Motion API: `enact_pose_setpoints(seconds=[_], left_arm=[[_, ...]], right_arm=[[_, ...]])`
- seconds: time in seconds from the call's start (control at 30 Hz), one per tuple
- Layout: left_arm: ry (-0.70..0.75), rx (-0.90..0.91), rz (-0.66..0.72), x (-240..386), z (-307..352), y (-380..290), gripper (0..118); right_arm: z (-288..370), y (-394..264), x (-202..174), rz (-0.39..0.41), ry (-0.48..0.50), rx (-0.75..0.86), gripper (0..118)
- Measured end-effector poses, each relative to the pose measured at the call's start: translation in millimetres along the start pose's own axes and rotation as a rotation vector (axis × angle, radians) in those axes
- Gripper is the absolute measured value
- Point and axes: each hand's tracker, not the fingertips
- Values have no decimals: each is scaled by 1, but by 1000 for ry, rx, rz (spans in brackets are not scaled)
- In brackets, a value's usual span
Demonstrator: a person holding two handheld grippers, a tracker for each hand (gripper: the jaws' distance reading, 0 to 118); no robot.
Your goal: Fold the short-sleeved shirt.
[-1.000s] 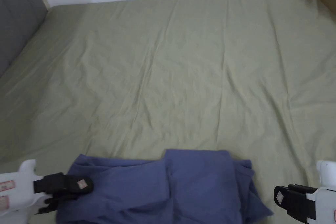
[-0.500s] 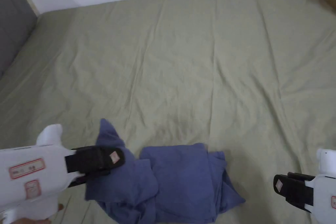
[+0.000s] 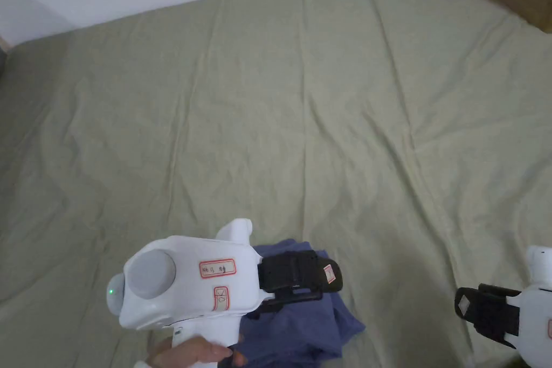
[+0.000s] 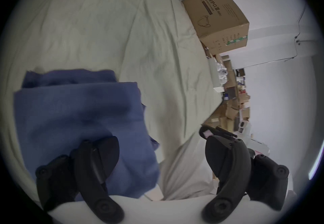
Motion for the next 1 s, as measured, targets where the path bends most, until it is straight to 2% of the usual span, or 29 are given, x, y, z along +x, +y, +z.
enact_pose_setpoints(seconds=[0.07, 0.13, 0.2, 0.23, 0.27, 0.3, 0.4, 0.53, 0.73, 0.8, 0.87, 0.93, 1.0], left_arm=[[47, 45, -2, -2, 14, -2, 104], [40, 104, 40, -14, 37, -4, 98], [39, 160, 84, -25, 59, -9, 68], [45, 197, 108, -31, 68, -11, 45], [63, 214, 106, -36, 73, -12, 16], [100, 224, 102, -40, 74, -13, 8], [134, 191, 98, -46, 62, -16, 7], [0, 106, 102, -31, 26, -20, 7], [6, -125, 21, -3, -57, -31, 7], [-45, -157, 53, 2, -74, -36, 7], [-82, -191, 11, 10, -87, -39, 7], [-22, -187, -28, 17, -89, -43, 7], [-34, -178, -40, 17, -82, -42, 7]], right_arm=[[1, -1, 4, -9, -3, 3, 1], [1, -1, 6, -14, -3, 3, 1], [-2, -1, 8, -21, -4, 2, 1], [-3, -2, 7, -22, -3, 0, 1], [-5, -2, 7, -22, -1, -1, 1], [-6, -2, 7, -24, 0, -2, 1], [-9, -2, 6, -20, 7, -8, 1], [-8, -3, 5, -13, 6, -13, 1], [-2, -3, 8, -18, -6, -11, 1], [2, -5, 7, -13, -7, -7, 1], [4, -5, 5, -2, -8, -11, 1], [4, -6, 3, 11, -21, -11, 1], [6, -5, -1, 27, -22, -14, 1]])
